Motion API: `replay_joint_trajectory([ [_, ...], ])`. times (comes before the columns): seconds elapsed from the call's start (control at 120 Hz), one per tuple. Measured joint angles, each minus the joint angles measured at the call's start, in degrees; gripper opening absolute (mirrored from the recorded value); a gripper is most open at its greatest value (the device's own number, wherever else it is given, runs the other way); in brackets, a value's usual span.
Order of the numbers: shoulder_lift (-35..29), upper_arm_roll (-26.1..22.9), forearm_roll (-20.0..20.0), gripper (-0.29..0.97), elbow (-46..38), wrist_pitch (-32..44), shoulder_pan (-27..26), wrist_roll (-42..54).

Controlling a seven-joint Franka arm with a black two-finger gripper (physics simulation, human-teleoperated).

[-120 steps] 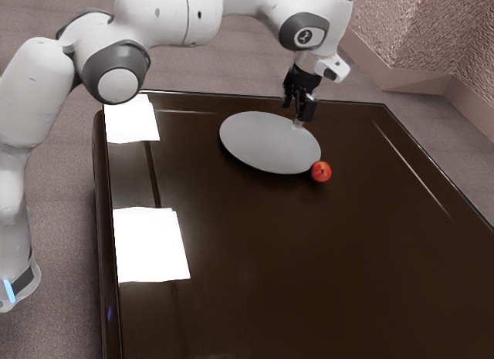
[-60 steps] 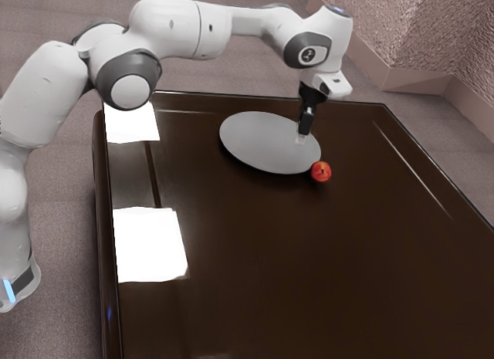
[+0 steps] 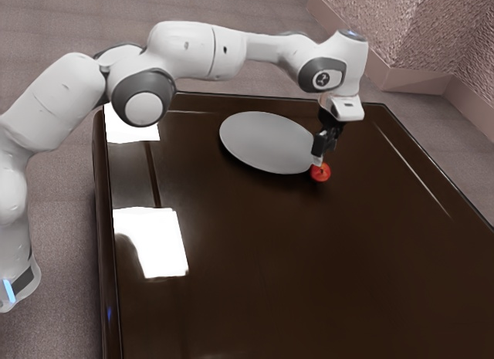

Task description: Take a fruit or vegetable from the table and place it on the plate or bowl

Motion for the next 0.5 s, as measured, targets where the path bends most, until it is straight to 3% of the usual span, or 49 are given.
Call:
replay_joint_trajectory([
  [0.5, 3.8, 0.0, -2.5, 0.68, 0.2, 2.0, 0.7, 7.4],
])
